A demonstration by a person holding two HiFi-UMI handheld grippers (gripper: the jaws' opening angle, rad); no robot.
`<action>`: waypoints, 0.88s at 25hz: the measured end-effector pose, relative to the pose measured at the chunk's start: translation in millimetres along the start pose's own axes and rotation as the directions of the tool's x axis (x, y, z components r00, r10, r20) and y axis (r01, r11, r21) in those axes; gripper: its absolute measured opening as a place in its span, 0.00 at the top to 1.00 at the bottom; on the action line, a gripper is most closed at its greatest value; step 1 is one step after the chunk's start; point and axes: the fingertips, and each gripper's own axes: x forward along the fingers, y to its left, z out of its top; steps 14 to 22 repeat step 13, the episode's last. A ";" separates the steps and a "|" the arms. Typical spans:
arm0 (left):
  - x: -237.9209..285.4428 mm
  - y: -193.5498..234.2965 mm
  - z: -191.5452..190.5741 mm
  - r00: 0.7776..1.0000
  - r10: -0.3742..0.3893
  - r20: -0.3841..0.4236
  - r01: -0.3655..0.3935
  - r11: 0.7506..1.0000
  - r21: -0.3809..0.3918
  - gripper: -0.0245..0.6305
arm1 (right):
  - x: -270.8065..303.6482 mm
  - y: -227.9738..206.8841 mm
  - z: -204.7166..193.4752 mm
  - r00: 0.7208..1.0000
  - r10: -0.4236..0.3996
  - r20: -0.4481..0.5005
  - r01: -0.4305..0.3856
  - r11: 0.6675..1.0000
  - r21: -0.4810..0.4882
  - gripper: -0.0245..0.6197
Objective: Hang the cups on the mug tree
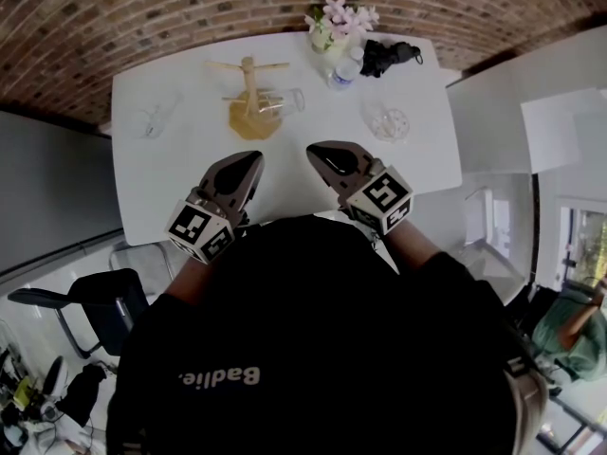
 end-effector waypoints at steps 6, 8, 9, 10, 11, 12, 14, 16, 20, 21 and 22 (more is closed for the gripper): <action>-0.6 0.1 1.0 1.000 -0.003 0.008 0.003 1.000 0.010 0.96 | -1.0 0.5 2.2 1.000 -0.003 -0.003 0.003 1.000 -0.011 0.92; -1.1 0.8 0.7 1.000 -0.002 0.007 0.002 1.000 0.011 0.96 | -0.5 0.7 3.3 1.000 -0.003 -0.002 0.003 1.000 -0.009 0.92; -1.4 1.0 1.2 1.000 -0.001 0.007 0.001 1.000 0.009 0.96 | -0.3 1.0 3.8 1.000 -0.003 -0.002 0.003 1.000 -0.010 0.92; -1.8 1.1 1.7 1.000 0.000 0.007 0.000 1.000 0.007 0.96 | -0.2 1.3 4.3 1.000 -0.002 -0.003 0.002 1.000 -0.013 0.92; -2.3 1.2 1.9 1.000 0.001 0.006 -0.001 1.000 0.007 0.96 | -0.2 1.8 4.8 1.000 -0.002 -0.004 0.002 1.000 -0.015 0.92; -2.7 1.3 2.0 1.000 0.001 0.004 -0.001 1.000 0.007 0.96 | -0.1 2.3 5.4 1.000 -0.002 -0.004 0.002 1.000 -0.017 0.92; -3.2 1.4 2.0 1.000 0.002 0.002 -0.002 1.000 0.006 0.96 | -0.1 2.8 6.0 1.000 -0.001 -0.005 0.001 1.000 -0.018 0.92; -3.2 1.4 2.0 1.000 0.002 0.002 -0.002 1.000 0.006 0.96 | -0.1 2.8 6.0 1.000 -0.001 -0.005 0.001 1.000 -0.018 0.92; -3.2 1.4 2.0 1.000 0.002 0.002 -0.002 1.000 0.006 0.96 | -0.1 2.8 6.0 1.000 -0.001 -0.005 0.001 1.000 -0.018 0.92; -3.2 1.4 2.0 1.000 0.002 0.002 -0.002 1.000 0.006 0.96 | -0.1 2.8 6.0 1.000 -0.001 -0.005 0.001 1.000 -0.018 0.92; -3.2 1.4 2.0 1.000 0.002 0.002 -0.002 1.000 0.006 0.96 | -0.1 2.8 6.0 1.000 -0.001 -0.005 0.001 1.000 -0.018 0.92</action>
